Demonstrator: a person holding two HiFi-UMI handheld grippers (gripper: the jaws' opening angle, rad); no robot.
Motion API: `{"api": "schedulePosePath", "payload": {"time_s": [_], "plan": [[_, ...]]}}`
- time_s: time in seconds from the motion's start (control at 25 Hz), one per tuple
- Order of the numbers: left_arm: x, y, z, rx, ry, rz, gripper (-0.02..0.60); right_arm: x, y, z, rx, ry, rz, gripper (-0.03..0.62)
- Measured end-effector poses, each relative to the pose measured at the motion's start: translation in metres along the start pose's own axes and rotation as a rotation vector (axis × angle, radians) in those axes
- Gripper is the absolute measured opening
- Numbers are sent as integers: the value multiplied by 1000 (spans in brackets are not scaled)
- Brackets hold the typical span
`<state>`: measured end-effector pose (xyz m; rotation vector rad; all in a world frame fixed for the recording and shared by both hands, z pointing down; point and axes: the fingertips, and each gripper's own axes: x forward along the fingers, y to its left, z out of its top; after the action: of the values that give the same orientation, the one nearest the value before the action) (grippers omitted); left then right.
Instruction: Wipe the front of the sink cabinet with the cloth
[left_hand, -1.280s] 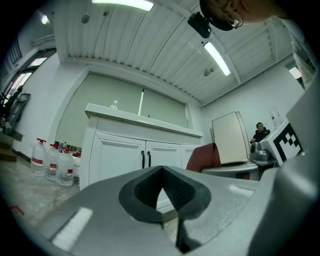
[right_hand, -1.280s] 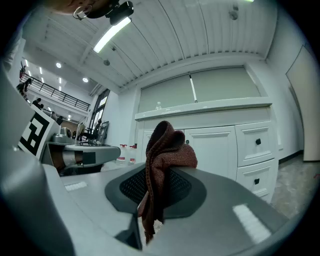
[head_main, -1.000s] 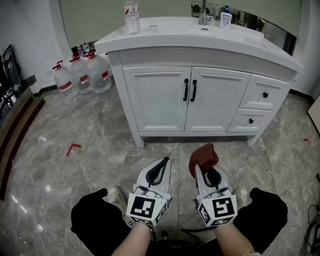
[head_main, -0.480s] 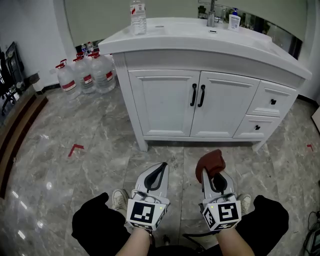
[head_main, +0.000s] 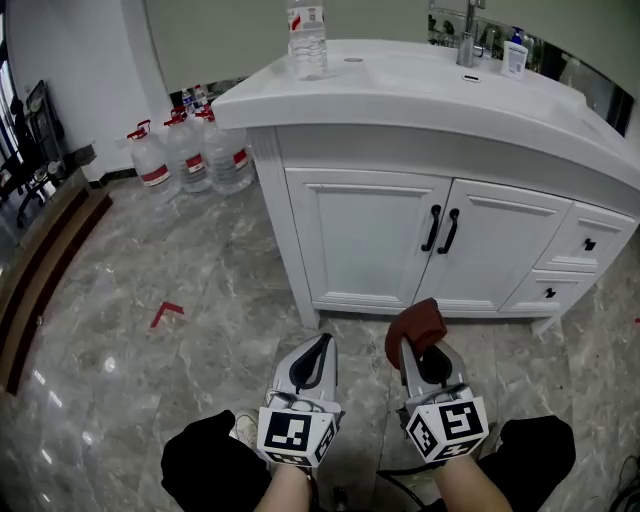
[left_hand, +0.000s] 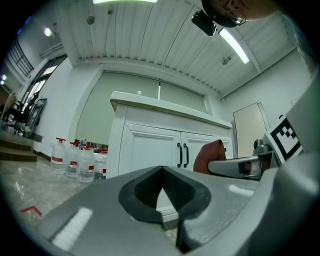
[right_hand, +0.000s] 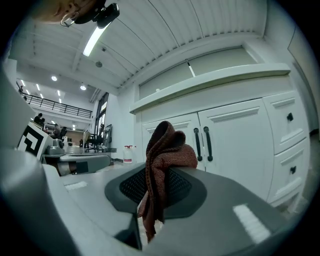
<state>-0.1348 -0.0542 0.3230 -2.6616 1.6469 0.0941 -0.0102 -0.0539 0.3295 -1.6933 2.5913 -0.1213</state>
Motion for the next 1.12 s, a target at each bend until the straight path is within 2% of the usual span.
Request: {"api": "schedulePosePath", "payload": {"time_s": [0.12,0.4,0.8,0.96,1.12], "plan": [[19,20,8,30,-7,-6,1,34,7,16,-29,-26,39,98],[47,84,21,80,-16,14,1,127,41,64,-175,-114,151,98],[71,132,24,70,-51,30,0,236,105,106,-297,-171,281,98],[75,139,15,62,-29,45,1,257,110,107,-303,-157,260,98],[78,132,5,48,-24,16,1,264,86,102,-259,-118,193,97]]}}
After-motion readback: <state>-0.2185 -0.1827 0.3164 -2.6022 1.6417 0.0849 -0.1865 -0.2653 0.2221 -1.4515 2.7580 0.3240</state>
